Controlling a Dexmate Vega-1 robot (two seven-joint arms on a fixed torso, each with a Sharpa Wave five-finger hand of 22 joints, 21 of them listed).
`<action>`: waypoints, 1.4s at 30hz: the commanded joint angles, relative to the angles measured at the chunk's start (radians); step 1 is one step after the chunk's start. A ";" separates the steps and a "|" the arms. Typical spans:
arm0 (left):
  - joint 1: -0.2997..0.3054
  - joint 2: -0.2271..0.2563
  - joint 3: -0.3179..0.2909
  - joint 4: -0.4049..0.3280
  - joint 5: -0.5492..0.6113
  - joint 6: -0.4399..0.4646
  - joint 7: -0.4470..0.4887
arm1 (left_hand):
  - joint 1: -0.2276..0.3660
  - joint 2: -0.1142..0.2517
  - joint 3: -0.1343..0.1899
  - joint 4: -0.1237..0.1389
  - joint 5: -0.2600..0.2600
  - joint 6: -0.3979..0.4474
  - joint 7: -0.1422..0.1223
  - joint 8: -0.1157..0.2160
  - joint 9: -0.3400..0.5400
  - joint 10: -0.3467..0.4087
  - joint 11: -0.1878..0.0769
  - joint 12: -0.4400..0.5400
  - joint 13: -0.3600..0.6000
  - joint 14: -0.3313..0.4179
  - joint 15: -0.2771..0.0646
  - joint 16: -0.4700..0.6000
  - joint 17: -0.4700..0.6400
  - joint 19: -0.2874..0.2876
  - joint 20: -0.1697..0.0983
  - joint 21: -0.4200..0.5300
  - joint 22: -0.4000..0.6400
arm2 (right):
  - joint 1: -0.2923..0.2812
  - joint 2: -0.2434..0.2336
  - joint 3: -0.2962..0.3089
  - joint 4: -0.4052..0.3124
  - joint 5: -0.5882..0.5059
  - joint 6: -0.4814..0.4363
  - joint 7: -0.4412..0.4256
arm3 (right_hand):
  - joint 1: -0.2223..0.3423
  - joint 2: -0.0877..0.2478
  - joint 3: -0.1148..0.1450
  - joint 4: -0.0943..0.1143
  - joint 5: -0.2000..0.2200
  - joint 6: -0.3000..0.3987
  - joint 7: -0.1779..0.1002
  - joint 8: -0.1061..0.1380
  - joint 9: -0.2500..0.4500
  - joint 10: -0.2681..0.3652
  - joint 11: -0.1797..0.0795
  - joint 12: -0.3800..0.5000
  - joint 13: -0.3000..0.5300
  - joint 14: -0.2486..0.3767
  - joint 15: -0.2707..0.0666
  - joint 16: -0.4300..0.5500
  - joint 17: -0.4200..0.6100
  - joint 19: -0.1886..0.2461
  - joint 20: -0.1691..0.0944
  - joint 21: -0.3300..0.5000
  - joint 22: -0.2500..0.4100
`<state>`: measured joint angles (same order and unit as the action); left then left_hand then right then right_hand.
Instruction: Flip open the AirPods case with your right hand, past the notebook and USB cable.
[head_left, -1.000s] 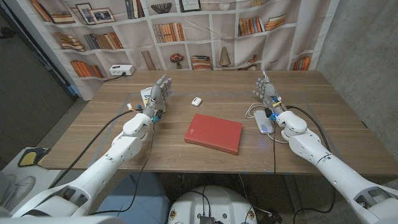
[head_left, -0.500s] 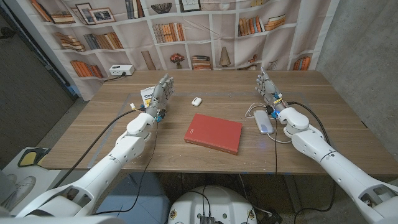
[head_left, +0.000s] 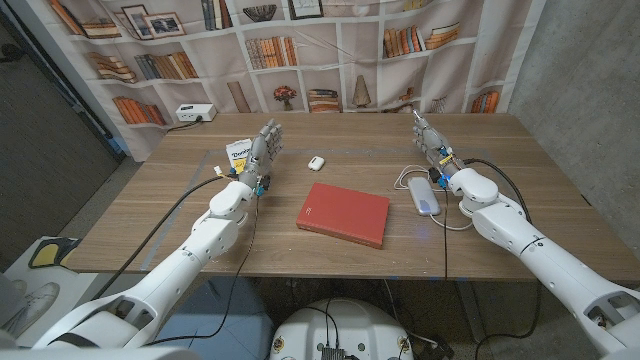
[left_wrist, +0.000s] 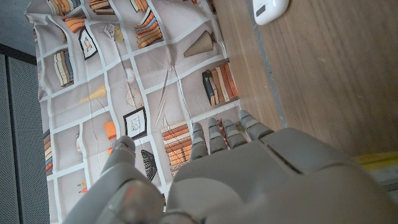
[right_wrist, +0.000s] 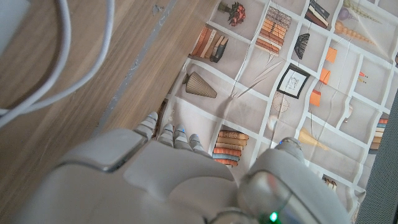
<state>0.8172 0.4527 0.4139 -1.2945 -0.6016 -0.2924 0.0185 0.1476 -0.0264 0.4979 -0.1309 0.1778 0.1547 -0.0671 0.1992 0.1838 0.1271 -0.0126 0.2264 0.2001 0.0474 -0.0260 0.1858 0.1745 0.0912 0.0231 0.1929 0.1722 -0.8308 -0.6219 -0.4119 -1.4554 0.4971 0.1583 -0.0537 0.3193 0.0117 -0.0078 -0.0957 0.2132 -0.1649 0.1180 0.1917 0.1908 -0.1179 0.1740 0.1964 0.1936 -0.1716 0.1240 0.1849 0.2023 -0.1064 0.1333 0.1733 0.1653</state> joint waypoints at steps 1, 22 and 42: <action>-0.008 -0.011 0.009 0.009 0.004 0.003 0.006 | 0.008 0.004 0.000 -0.007 0.004 0.009 0.004 0.000 0.002 0.006 -0.002 0.008 0.002 0.007 -0.001 0.003 0.002 0.004 -0.003 0.003 0.003 | 0.013 -0.039 -0.015 -0.014 -0.036 -0.016 0.027 | 0.046 0.007 0.015 -0.025 -0.005 -0.030 0.069 0.002 0.003 -0.023 0.005 -0.004 0.004 -0.149 0.018 0.000 0.004 -0.038 0.033 0.000 0.006; -0.006 -0.042 0.004 0.052 -0.034 -0.026 -0.032 | 0.009 0.004 -0.002 -0.007 0.004 0.006 0.003 -0.003 0.001 0.008 0.001 0.006 0.002 0.007 0.000 0.002 0.002 0.005 -0.005 0.003 0.003 | 0.054 -0.069 -0.075 -0.086 -0.186 -0.142 -0.052 | 0.096 0.014 0.033 -0.048 -0.011 -0.039 0.061 0.007 0.003 -0.021 0.001 0.004 0.006 -0.150 0.019 0.011 0.005 -0.035 0.044 0.012 0.007; -0.020 -0.054 0.009 0.061 -0.041 -0.086 -0.101 | 0.008 0.005 -0.006 -0.007 0.004 -0.007 0.004 -0.010 0.001 -0.005 -0.002 -0.002 0.002 -0.026 -0.011 -0.009 0.002 -0.020 -0.027 -0.006 0.003 | 0.106 -0.099 -0.138 -0.165 -0.337 -0.281 -0.076 | 0.143 0.014 0.048 -0.060 -0.017 -0.072 0.051 0.000 0.004 -0.022 0.022 0.006 0.005 -0.139 0.026 0.020 0.006 -0.035 0.057 0.015 0.006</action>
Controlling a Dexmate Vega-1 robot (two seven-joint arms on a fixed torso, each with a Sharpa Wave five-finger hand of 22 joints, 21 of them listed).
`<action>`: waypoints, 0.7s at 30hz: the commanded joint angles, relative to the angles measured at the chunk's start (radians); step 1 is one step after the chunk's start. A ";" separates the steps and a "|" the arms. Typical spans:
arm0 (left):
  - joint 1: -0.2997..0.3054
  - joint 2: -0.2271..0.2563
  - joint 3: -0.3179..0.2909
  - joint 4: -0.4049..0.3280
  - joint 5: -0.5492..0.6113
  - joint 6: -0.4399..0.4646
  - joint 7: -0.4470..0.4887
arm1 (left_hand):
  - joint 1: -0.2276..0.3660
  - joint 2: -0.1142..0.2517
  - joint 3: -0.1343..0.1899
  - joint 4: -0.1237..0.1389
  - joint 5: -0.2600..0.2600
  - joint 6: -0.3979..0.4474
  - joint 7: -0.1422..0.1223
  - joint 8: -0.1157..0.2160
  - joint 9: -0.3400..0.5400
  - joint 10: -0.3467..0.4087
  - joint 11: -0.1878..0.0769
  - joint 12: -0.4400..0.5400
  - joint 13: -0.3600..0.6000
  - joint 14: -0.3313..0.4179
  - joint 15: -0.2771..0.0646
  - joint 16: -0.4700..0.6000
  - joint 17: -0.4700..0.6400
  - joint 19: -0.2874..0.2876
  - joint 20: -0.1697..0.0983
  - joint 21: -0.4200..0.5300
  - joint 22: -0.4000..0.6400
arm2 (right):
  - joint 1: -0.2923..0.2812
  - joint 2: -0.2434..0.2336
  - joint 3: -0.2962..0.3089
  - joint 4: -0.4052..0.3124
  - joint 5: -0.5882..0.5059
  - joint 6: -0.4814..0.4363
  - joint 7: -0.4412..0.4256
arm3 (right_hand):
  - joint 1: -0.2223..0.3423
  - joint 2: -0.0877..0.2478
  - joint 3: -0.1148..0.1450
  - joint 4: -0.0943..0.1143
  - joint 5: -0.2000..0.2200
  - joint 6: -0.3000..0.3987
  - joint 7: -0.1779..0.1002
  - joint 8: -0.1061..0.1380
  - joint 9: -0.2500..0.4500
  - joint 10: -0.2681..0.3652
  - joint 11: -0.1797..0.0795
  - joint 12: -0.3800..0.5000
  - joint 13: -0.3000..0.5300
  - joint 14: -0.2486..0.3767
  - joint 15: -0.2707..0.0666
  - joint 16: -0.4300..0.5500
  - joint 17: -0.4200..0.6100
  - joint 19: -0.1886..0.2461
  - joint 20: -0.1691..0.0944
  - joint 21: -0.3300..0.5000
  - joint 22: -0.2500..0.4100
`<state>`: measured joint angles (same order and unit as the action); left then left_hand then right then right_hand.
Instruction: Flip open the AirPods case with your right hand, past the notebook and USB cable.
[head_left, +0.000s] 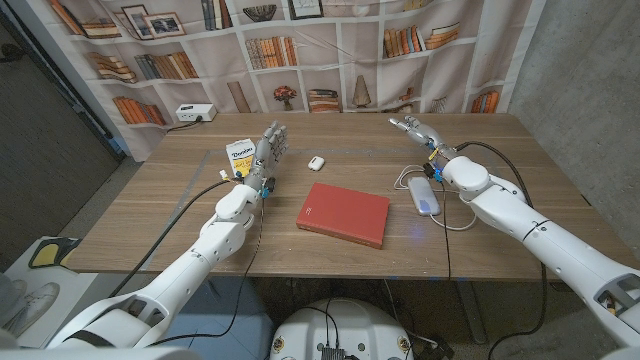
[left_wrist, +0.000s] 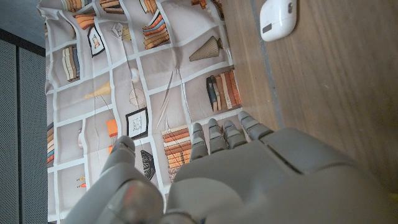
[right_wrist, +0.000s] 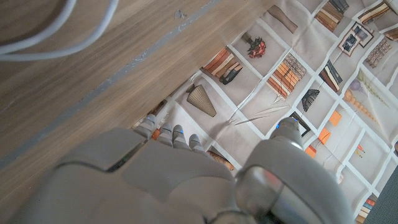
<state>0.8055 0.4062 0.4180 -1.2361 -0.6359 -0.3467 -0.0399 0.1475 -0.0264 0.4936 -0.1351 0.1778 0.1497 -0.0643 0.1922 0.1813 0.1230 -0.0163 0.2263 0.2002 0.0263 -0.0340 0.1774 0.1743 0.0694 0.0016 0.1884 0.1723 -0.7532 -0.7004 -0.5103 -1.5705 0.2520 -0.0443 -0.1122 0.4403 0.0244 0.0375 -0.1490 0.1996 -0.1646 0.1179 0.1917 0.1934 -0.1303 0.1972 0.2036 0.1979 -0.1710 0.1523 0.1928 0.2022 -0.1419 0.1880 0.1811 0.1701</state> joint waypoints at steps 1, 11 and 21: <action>-0.011 -0.009 0.004 0.008 -0.012 -0.034 -0.053 | 0.008 0.005 -0.002 -0.003 0.004 -0.002 0.001 -0.003 0.003 -0.001 0.000 -0.002 0.002 -0.006 -0.002 0.000 0.003 0.000 -0.005 -0.001 0.003 | 0.029 -0.021 -0.043 -0.056 -0.105 -0.085 -0.024 | 0.023 0.001 0.003 -0.007 -0.003 -0.074 0.052 0.000 0.001 -0.010 -0.001 -0.001 0.001 -0.139 -0.003 0.012 0.006 0.000 0.002 0.007 0.002; 0.009 0.013 0.003 -0.043 0.032 -0.032 0.007 | 0.004 0.005 -0.007 -0.002 0.004 -0.010 0.004 -0.006 0.002 -0.023 0.002 -0.011 0.002 -0.056 -0.014 -0.008 0.003 -0.055 -0.032 -0.013 0.002 | 0.041 -0.026 -0.064 -0.088 -0.171 -0.119 -0.030 | 0.035 0.002 0.007 -0.008 -0.004 -0.083 0.054 0.000 0.002 -0.001 -0.013 0.004 0.001 -0.138 -0.007 0.013 0.006 0.001 0.001 0.008 0.002; 0.046 0.030 -0.010 -0.105 0.026 -0.026 0.035 | 0.003 0.008 -0.009 -0.001 0.004 -0.016 0.003 -0.007 0.001 -0.044 -0.001 -0.018 0.001 -0.081 -0.020 -0.007 0.002 -0.072 -0.029 -0.010 0.002 | 0.040 -0.030 -0.078 -0.120 -0.216 -0.128 -0.027 | 0.052 0.000 0.012 -0.008 -0.006 -0.087 0.049 0.004 0.003 0.005 0.000 0.006 0.002 -0.119 0.008 0.019 0.006 0.026 0.004 0.016 0.001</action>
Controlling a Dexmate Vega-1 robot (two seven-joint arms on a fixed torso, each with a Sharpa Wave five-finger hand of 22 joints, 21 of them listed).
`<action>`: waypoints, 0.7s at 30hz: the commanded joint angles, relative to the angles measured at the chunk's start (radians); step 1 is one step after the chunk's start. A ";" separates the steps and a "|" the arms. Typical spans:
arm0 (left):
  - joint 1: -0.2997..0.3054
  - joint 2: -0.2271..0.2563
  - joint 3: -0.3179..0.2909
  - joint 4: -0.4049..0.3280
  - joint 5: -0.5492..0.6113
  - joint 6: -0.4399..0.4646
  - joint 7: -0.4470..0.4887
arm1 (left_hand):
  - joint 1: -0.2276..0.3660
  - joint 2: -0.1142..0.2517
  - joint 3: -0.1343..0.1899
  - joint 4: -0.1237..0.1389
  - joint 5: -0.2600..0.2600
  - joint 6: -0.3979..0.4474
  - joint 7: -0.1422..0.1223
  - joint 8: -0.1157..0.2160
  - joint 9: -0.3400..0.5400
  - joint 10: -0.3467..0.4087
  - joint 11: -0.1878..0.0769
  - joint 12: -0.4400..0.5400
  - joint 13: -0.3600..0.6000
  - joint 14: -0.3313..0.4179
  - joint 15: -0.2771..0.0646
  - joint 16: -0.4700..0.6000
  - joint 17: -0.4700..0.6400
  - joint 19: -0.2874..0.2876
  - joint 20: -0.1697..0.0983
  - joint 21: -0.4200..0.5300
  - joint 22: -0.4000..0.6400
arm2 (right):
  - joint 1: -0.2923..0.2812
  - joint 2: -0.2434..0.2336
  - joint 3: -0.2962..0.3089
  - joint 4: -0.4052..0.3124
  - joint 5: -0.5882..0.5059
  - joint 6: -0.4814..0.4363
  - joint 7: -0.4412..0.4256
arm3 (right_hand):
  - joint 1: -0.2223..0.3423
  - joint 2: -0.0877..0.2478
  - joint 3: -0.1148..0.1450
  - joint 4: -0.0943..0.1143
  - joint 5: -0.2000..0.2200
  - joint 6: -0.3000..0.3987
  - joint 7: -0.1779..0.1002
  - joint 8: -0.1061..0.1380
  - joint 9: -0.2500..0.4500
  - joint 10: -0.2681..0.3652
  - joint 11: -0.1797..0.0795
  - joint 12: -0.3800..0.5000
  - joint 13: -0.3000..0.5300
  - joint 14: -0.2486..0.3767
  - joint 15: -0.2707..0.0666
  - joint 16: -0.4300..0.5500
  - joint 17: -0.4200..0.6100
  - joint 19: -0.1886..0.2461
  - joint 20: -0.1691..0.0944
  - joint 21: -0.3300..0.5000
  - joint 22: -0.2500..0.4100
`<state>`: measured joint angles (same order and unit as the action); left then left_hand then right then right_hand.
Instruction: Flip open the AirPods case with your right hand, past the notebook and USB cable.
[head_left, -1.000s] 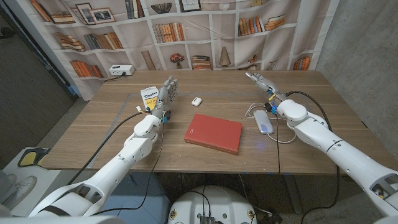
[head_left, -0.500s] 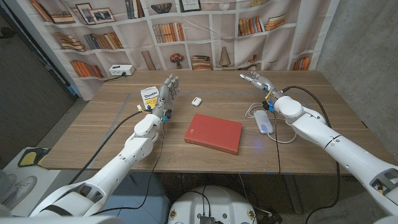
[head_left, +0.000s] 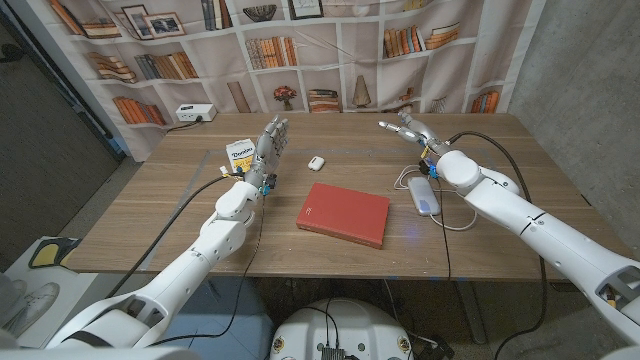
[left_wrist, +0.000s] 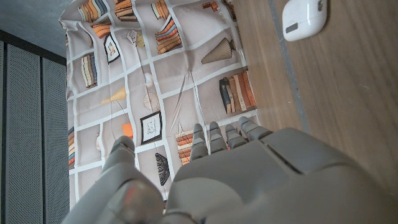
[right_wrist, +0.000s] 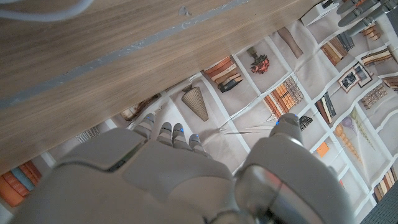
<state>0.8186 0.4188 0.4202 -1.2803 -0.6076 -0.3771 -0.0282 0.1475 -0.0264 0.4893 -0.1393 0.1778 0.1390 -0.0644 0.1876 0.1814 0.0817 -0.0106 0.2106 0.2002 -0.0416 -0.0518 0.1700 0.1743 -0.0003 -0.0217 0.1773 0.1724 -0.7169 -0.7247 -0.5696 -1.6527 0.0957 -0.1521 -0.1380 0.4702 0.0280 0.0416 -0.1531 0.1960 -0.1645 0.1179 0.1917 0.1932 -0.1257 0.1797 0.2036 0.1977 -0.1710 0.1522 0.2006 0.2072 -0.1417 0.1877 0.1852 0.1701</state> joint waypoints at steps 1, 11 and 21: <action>0.036 0.026 -0.011 -0.072 0.001 0.008 0.020 | 0.003 0.008 -0.005 0.003 0.004 -0.007 0.003 -0.003 0.001 -0.005 -0.006 -0.003 0.001 -0.013 -0.002 0.001 0.002 -0.002 -0.006 0.002 0.002 | 0.004 -0.008 -0.024 -0.048 -0.073 -0.026 -0.003 | 0.025 -0.004 0.008 -0.004 -0.003 -0.086 0.048 0.005 0.003 0.003 0.020 0.007 0.003 -0.112 0.016 0.014 0.001 0.030 0.008 0.013 0.001; 0.059 0.050 -0.022 -0.111 0.018 0.012 0.051 | 0.004 0.011 -0.005 0.003 0.004 -0.010 0.001 -0.003 0.001 -0.007 -0.004 -0.002 0.001 -0.016 0.000 0.003 0.002 -0.001 -0.002 0.005 0.002 | 0.002 -0.010 -0.033 -0.082 -0.115 -0.047 0.000 | 0.042 -0.011 0.011 -0.001 -0.004 -0.067 0.043 0.015 0.003 0.068 -0.006 0.030 0.006 -0.076 -0.017 0.025 0.001 0.051 0.012 0.014 0.001; 0.103 0.083 -0.043 -0.168 0.039 0.017 0.099 | 0.005 0.013 -0.006 0.002 0.004 -0.004 -0.005 -0.001 0.001 -0.005 -0.004 0.000 0.001 -0.018 -0.002 0.006 0.002 -0.002 0.003 0.008 0.002 | 0.014 -0.010 -0.056 -0.114 -0.194 -0.079 -0.008 | 0.047 -0.013 0.012 0.000 -0.005 -0.058 0.047 0.017 0.003 0.077 -0.003 0.031 0.007 -0.065 -0.019 0.027 0.001 0.065 -0.003 0.016 0.000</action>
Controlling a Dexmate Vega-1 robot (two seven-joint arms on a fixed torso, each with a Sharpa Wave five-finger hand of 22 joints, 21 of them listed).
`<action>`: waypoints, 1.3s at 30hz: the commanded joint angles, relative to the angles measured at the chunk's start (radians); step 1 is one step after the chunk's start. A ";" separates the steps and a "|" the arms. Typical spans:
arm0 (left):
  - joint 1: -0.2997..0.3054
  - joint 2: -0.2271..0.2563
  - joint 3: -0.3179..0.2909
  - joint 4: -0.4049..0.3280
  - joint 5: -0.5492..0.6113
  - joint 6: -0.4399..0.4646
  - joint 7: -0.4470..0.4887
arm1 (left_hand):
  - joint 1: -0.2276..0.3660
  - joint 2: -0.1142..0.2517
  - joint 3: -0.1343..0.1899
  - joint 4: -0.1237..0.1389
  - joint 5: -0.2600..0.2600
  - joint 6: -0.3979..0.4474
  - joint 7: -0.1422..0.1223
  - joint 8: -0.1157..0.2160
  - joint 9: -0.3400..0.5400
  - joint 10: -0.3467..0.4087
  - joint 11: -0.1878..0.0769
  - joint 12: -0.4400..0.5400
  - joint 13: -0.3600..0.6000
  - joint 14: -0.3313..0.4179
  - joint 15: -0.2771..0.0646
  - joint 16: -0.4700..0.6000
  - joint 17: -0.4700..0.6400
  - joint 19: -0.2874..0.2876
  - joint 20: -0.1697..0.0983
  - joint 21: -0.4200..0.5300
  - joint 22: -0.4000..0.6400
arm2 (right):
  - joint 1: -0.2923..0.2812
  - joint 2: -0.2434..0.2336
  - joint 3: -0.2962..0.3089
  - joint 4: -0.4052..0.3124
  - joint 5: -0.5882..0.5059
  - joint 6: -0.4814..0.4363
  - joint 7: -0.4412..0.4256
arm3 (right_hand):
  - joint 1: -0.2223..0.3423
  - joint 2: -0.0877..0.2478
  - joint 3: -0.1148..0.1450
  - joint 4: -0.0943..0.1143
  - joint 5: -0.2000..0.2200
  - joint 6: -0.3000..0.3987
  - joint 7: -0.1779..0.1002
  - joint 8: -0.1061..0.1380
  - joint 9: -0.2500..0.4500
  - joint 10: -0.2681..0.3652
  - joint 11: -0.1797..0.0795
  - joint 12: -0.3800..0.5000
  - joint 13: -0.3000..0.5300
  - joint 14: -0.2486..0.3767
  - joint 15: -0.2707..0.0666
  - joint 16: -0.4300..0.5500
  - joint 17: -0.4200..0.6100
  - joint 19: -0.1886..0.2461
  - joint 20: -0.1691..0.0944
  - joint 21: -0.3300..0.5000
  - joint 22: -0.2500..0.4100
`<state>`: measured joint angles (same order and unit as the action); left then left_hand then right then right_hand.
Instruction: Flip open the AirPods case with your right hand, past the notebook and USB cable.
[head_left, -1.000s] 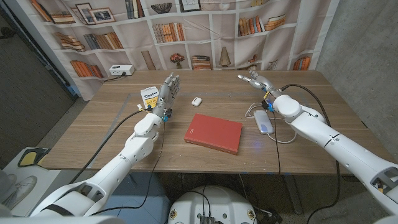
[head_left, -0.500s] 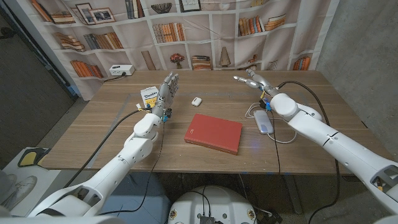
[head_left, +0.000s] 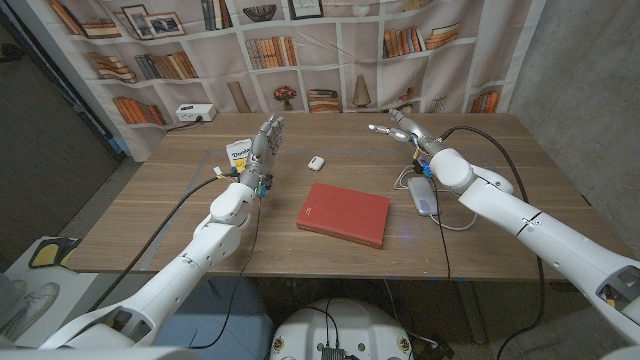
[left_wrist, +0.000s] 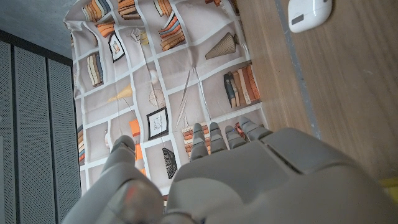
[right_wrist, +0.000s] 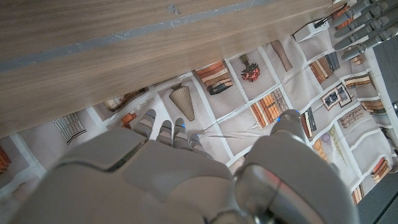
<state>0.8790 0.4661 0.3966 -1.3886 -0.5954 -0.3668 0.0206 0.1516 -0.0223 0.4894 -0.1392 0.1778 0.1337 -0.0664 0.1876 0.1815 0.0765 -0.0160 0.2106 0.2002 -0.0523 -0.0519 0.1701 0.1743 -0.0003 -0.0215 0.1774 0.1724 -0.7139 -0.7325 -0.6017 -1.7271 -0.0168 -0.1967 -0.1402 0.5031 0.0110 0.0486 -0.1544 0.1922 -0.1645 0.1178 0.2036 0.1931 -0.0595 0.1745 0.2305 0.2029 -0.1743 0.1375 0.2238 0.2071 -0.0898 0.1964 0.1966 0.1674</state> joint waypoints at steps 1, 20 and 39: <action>0.047 0.043 -0.021 -0.066 0.034 0.012 0.059 | 0.001 0.009 -0.006 0.002 0.004 0.003 -0.004 0.000 0.001 0.000 0.001 0.000 0.001 -0.006 -0.003 0.006 0.002 -0.002 0.003 0.008 0.002 | 0.012 -0.002 -0.027 -0.043 -0.089 -0.037 -0.004 | 0.015 0.004 0.005 0.002 -0.001 -0.058 0.047 0.006 0.003 0.011 0.003 0.004 0.002 -0.062 -0.004 0.003 0.001 0.014 -0.013 0.004 0.003; 0.114 0.066 -0.052 -0.110 0.044 -0.019 0.094 | -0.002 0.007 -0.010 0.002 0.004 -0.002 -0.006 -0.002 0.000 -0.003 -0.002 0.000 0.000 -0.010 -0.005 0.008 0.002 -0.001 0.006 0.010 0.002 | 0.062 0.015 -0.110 -0.116 -0.299 -0.178 0.030 | 0.019 0.003 0.006 0.004 -0.001 -0.071 0.043 -0.001 0.003 0.026 -0.003 0.008 0.003 -0.068 0.001 -0.001 0.001 0.017 -0.013 0.001 0.002; 0.134 0.047 -0.053 -0.096 0.041 -0.031 0.111 | -0.007 0.008 -0.016 0.003 0.005 0.008 -0.001 0.003 0.001 0.016 -0.004 0.010 0.001 0.006 -0.004 0.015 0.002 0.018 -0.007 0.019 0.002 | 0.100 0.034 -0.139 -0.129 -0.367 -0.244 0.097 | 0.018 0.002 0.005 0.011 -0.003 -0.114 0.028 -0.014 0.003 0.040 -0.005 0.010 0.008 -0.083 0.015 -0.009 0.002 0.006 0.000 -0.007 0.003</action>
<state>0.9995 0.5204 0.3457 -1.4887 -0.5559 -0.3915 0.1200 0.1475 -0.0183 0.4755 -0.1364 0.1778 0.1336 -0.0664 0.1876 0.1816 0.0813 -0.0200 0.2149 0.2003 -0.0537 -0.0535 0.1781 0.1742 0.0164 -0.0197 0.1897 0.1724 -0.6364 -0.7094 -0.7229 -1.8469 -0.3418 -0.4020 -0.0751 0.5135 0.0110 0.0556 -0.1472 0.1923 -0.1644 0.1178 0.1917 0.1930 -0.0273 0.1673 0.2383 0.2077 -0.1745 0.1449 0.2168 0.2071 -0.0818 0.1881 0.1921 0.1677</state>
